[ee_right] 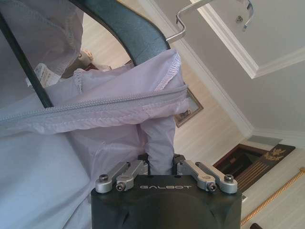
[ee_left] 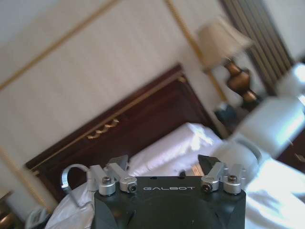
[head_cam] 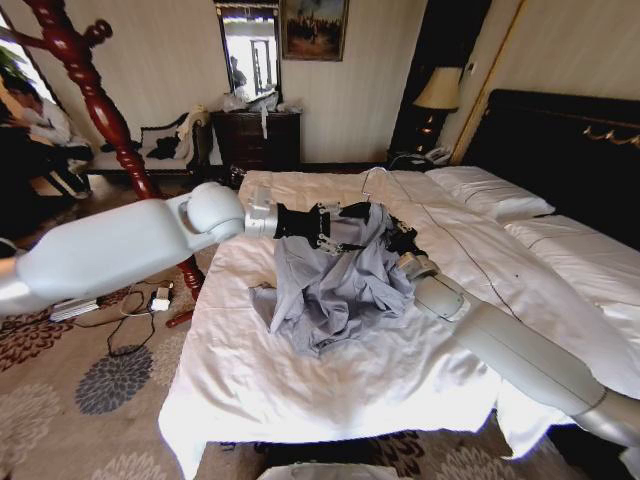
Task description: Pick up the clothes from the bed and hang them on the clothes hanger.
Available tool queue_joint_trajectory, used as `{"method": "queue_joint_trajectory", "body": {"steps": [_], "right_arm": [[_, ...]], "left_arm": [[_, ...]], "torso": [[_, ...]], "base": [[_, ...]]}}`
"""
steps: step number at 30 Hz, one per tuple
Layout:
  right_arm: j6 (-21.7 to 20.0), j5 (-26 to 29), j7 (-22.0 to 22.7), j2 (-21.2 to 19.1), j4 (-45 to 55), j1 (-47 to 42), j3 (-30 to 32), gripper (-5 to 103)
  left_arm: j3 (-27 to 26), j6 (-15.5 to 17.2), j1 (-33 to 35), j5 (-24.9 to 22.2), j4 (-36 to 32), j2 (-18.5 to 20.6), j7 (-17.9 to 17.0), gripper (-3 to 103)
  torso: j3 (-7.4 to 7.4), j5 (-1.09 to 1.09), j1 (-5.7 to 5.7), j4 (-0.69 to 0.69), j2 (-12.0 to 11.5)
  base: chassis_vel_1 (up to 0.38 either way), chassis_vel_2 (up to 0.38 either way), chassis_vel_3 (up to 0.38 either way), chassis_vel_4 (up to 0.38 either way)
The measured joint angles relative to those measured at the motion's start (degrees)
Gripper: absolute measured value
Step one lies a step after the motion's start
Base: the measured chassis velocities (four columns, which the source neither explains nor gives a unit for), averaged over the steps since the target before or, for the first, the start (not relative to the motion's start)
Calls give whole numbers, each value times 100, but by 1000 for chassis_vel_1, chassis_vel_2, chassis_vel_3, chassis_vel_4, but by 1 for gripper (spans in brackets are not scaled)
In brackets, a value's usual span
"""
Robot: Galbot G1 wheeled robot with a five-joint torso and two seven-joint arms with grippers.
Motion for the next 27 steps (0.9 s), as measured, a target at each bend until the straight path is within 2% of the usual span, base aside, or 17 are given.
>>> {"method": "queue_joint_trajectory", "body": {"steps": [2,3,5,7,8,9,10,11,13,14,15,16,18,19,21,23,27], "right_arm": [[7,3,4,4,-2,-10,5,20],[11,12,9,11,-4,-15,8,20],[11,59,42,45,-5,-19,11,20],[10,91,73,74,9,-22,11,20],[10,91,73,74,9,-22,11,20],[10,95,81,80,23,-24,11,20],[10,100,90,87,60,-31,11,20],[9,104,95,93,89,-39,11,20],[8,104,99,95,103,-43,9,20],[7,94,112,100,143,-59,5,20],[14,62,112,89,154,-80,7,20],[14,62,112,89,154,-80,7,20],[80,-3,103,79,143,-107,41,20],[103,-38,97,89,128,-111,53,20],[115,-75,95,108,125,-109,56,20],[150,-158,91,151,140,-88,52,20],[219,-252,99,138,216,-109,79,20]], "left_arm": [[-209,42,165,-150,-155,167,-100,86],[-402,84,322,-242,-254,318,-170,91],[-938,161,820,-356,-424,745,-255,98],[-1645,240,1376,-364,-495,1180,-262,100],[-1645,240,1376,-364,-495,1180,-262,100],[-1977,254,1665,-364,-511,1376,-258,100],[-2551,310,2283,-377,-530,1715,-217,100],[-3320,361,2981,-384,-529,2036,-144,100],[-3618,367,3219,-382,-523,2143,-112,100],[-4590,293,4282,-321,-487,2613,104,100],[-4887,127,4786,-253,-441,2861,197,100],[-4887,127,4786,-253,-441,2861,197,100],[-5000,-41,5443,-111,-368,3088,372,100],[-5003,-60,5627,-77,-326,3101,400,100],[-5002,-61,5692,-67,-301,3089,411,100],[-4943,-57,5627,-50,-216,2958,397,100],[-4805,-8,5463,-54,-132,2662,244,100]], "torso": [[0,-1,0,0,0],[0,0,0,0,0],[0,1,0,-1,0],[0,-2,1,0,0],[0,-2,1,0,0],[-1,0,1,0,0],[0,-1,0,5,0],[0,-9,0,0,0],[0,-8,0,-1,0],[-1,5,-1,6,0],[-1,0,-1,8,0],[-1,0,-1,8,0],[-1,1,-2,5,1],[0,-6,-1,-4,1],[0,-6,0,-5,0],[1,6,2,-3,0],[0,-2,0,1,0]], "base": [[0,0,0,0],[0,0,0,0],[0,0,0,0],[0,0,0,0],[0,0,0,0],[0,0,0,0],[0,0,0,0],[0,0,0,0],[0,0,0,0],[0,0,0,0],[0,0,0,0],[0,0,0,0],[0,0,0,0],[0,0,0,0],[0,0,0,0],[0,0,0,0],[0,0,0,0]]}}
